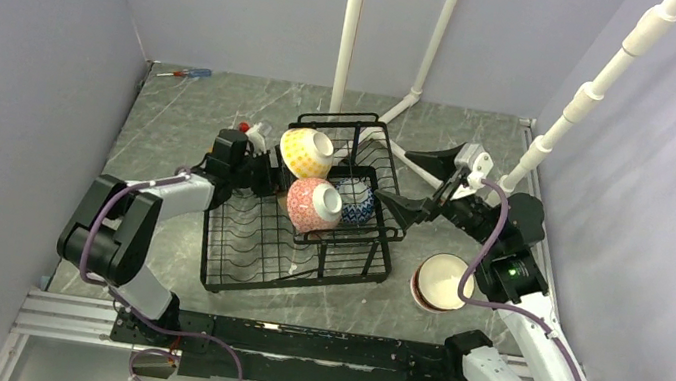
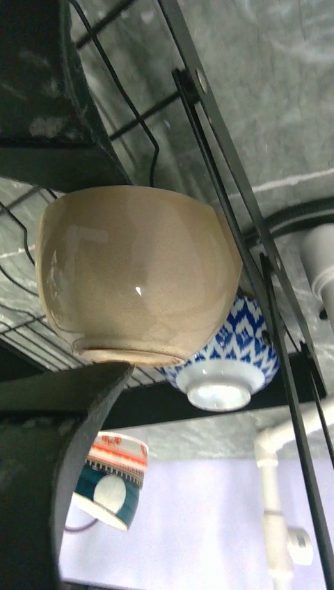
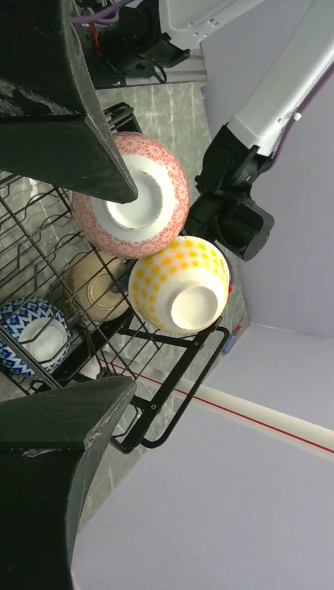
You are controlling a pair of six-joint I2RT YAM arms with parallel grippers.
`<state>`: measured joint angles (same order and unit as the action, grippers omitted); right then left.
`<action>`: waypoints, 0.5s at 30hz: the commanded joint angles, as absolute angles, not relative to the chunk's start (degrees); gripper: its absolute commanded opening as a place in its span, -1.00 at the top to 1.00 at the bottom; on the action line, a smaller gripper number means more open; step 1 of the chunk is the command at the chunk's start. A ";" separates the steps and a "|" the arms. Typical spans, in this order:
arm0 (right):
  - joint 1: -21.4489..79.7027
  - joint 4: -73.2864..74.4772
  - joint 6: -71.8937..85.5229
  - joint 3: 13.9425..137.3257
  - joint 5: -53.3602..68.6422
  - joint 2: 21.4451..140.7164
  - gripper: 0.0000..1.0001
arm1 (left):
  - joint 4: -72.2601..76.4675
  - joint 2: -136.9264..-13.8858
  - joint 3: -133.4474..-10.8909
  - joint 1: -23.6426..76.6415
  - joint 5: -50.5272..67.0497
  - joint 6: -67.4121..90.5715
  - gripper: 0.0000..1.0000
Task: Load the bowls into the dish rack
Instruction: Turn the bowl upside down on the dish rack.
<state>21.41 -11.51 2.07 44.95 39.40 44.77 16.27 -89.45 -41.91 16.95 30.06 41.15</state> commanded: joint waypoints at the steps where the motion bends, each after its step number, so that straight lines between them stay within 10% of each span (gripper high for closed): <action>1: 21.21 -12.39 1.92 47.25 39.20 44.73 -0.99 | 8.76 -86.88 -45.03 16.80 26.69 35.69 -0.86; 15: 21.18 -13.62 3.40 46.54 38.99 45.21 -0.99 | -4.98 -78.92 -46.42 16.86 12.49 28.61 -0.90</action>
<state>21.41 -11.31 2.11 44.95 39.44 45.19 -1.56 -83.70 -44.93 16.95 18.55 32.56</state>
